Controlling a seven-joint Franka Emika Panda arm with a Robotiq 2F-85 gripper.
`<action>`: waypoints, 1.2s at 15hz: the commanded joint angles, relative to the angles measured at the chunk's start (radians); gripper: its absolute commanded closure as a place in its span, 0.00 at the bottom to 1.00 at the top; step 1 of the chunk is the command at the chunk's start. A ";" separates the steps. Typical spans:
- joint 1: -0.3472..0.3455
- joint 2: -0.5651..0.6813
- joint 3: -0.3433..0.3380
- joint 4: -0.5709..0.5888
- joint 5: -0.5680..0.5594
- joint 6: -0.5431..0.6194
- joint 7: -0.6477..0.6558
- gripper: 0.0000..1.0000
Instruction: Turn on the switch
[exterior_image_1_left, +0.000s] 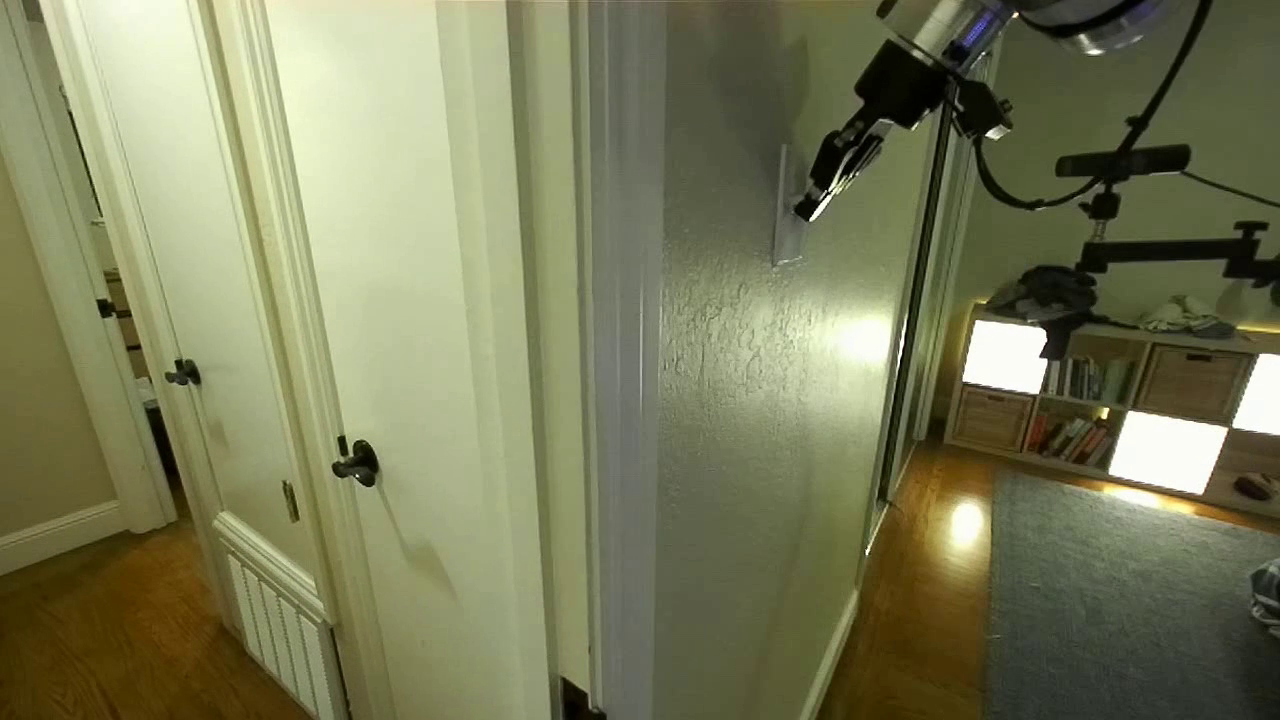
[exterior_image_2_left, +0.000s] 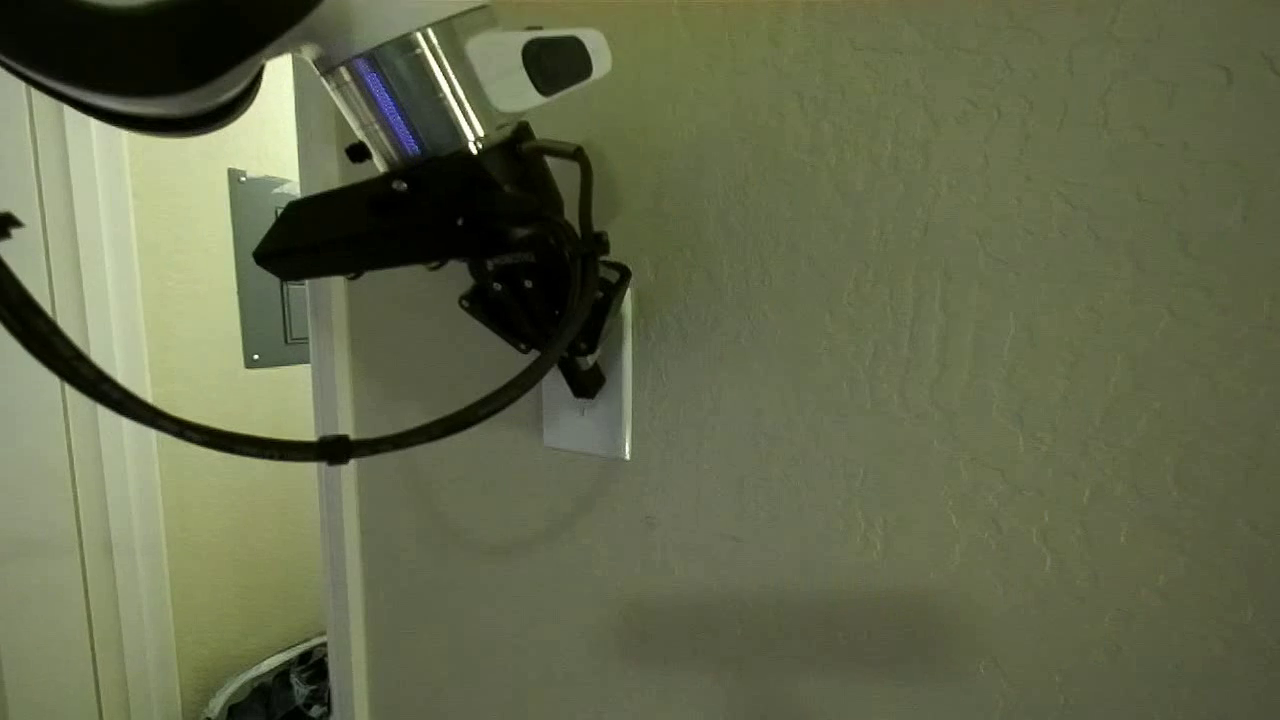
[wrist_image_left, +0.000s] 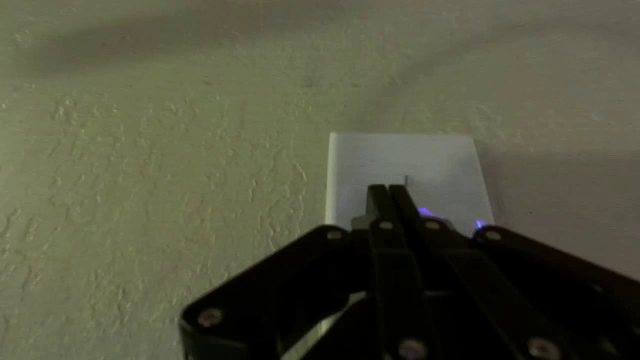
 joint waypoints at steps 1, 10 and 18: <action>-0.004 -0.067 0.000 -0.025 -0.065 0.029 0.075 0.95; 0.001 -0.104 0.000 -0.101 -0.125 -0.162 0.122 0.95; 0.005 -0.107 0.009 -0.116 -0.217 -0.427 0.179 0.94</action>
